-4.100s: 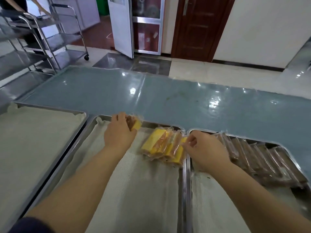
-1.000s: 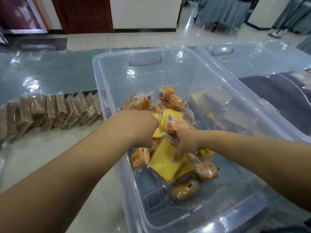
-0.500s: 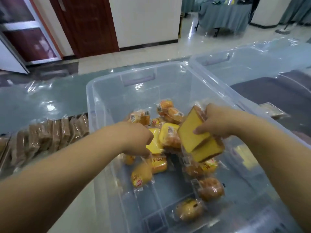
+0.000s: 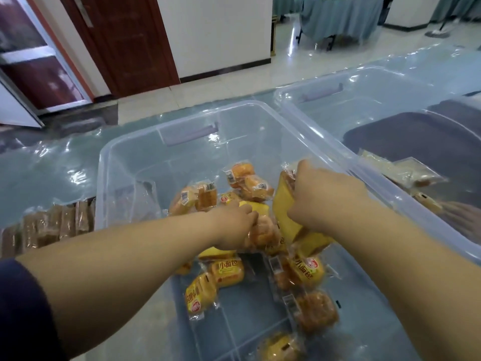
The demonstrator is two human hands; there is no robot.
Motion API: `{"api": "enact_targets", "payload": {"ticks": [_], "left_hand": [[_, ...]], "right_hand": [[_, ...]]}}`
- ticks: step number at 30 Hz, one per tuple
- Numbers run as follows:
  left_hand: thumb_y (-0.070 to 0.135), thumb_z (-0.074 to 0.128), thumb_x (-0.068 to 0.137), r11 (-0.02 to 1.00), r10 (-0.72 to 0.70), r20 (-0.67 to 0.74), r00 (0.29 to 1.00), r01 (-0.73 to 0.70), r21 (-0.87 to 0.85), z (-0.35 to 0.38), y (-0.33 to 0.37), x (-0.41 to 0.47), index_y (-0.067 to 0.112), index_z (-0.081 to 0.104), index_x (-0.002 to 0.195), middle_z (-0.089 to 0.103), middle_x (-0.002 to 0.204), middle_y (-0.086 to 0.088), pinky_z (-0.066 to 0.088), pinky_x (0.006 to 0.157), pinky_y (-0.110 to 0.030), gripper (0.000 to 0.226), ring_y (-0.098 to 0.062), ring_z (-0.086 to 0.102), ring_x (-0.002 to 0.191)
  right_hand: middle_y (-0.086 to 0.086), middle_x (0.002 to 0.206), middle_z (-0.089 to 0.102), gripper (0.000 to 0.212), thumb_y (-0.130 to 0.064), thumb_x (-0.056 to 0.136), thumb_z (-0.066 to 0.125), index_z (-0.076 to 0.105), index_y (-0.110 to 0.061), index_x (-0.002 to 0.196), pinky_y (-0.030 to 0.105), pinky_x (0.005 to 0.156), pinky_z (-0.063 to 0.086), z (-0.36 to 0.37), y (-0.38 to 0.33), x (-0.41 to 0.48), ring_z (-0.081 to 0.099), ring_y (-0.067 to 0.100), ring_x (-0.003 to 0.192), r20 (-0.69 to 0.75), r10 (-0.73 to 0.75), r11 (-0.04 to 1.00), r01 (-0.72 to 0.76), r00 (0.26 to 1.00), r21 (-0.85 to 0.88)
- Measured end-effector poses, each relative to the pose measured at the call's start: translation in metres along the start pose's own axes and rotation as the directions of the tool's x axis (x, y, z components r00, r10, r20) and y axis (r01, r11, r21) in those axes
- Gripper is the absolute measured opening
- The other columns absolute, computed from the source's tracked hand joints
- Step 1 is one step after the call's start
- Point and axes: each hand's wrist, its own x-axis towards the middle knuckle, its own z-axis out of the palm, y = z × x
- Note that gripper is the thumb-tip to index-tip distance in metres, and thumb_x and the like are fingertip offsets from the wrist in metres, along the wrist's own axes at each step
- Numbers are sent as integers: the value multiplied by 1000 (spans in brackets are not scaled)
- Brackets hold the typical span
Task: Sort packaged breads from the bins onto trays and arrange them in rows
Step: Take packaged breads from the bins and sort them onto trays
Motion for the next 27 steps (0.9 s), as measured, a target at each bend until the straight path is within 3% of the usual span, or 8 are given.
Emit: {"api": "enact_targets", "payload": {"ticks": [2, 5, 8, 13, 16, 19, 23, 27], "left_hand": [[46, 56, 87, 1000, 16, 19, 1000, -16, -7, 1, 3, -4, 15, 39, 133, 46, 122, -8, 46, 88, -40, 58, -27, 43, 107], [61, 61, 78, 988, 70, 229, 971, -37, -147, 0, 4, -15, 20, 40, 136, 50, 123, -2, 46, 85, -37, 74, -25, 48, 110], [63, 56, 81, 939, 57, 386, 921, 82, -335, -4, -7, -23, 25, 53, 125, 57, 109, 5, 45, 76, -28, 58, -17, 54, 97], [54, 51, 89, 944, -196, 124, 973, 222, -246, -5, -30, -10, 16, 41, 137, 54, 128, -6, 47, 91, -34, 62, -23, 54, 111], [55, 48, 90, 905, -273, 80, 959, 284, -317, -5, -32, 10, 9, 47, 131, 57, 124, -9, 47, 84, -31, 61, -23, 56, 104], [52, 53, 89, 877, -304, 43, 952, 297, -378, 0, -24, 26, 9, 42, 135, 54, 125, -10, 47, 83, -29, 65, -21, 54, 101], [46, 67, 81, 874, -285, 26, 958, 271, -403, 9, -20, 38, 18, 19, 148, 30, 148, -12, 45, 100, -38, 87, -32, 44, 126], [40, 73, 78, 891, -228, 125, 966, 259, -374, 4, -26, 33, 17, 23, 146, 41, 142, -11, 48, 95, -36, 87, -30, 50, 118]], "right_hand": [[3, 81, 44, 27, -25, 85, 53, 33, -16, 100, 33, 64, 43, -1, 0, 1, 52, 23, 78, 18, -7, 1000, 7, 1000, -8], [2, 84, 45, 25, -25, 85, 52, 32, -17, 98, 32, 60, 38, -2, 1, 1, 49, 23, 76, 22, -14, 1000, 14, 1000, -14], [1, 78, 43, 25, -24, 84, 54, 32, -17, 94, 32, 60, 40, -2, 1, 0, 51, 23, 74, 21, -27, 1000, 27, 999, -11], [-1, 76, 44, 26, -24, 83, 53, 31, -18, 97, 29, 52, 36, 0, 2, 1, 48, 17, 66, 35, -58, 997, 60, 998, -40], [-2, 75, 44, 27, -24, 83, 52, 31, -19, 99, 28, 50, 33, 0, 2, 2, 48, 17, 68, 41, -52, 998, 53, 998, -42], [-2, 76, 44, 28, -26, 84, 52, 31, -19, 100, 28, 51, 35, -1, 2, 2, 49, 16, 68, 48, -48, 998, 49, 998, -36], [-3, 76, 44, 30, -30, 84, 53, 29, -20, 99, 27, 49, 32, -1, 2, 2, 44, 14, 64, 53, -54, 998, 56, 997, -36], [-3, 75, 43, 26, -29, 84, 52, 32, -21, 99, 27, 49, 29, -1, 2, 2, 42, 13, 63, 41, -52, 998, 54, 998, -34]]}}
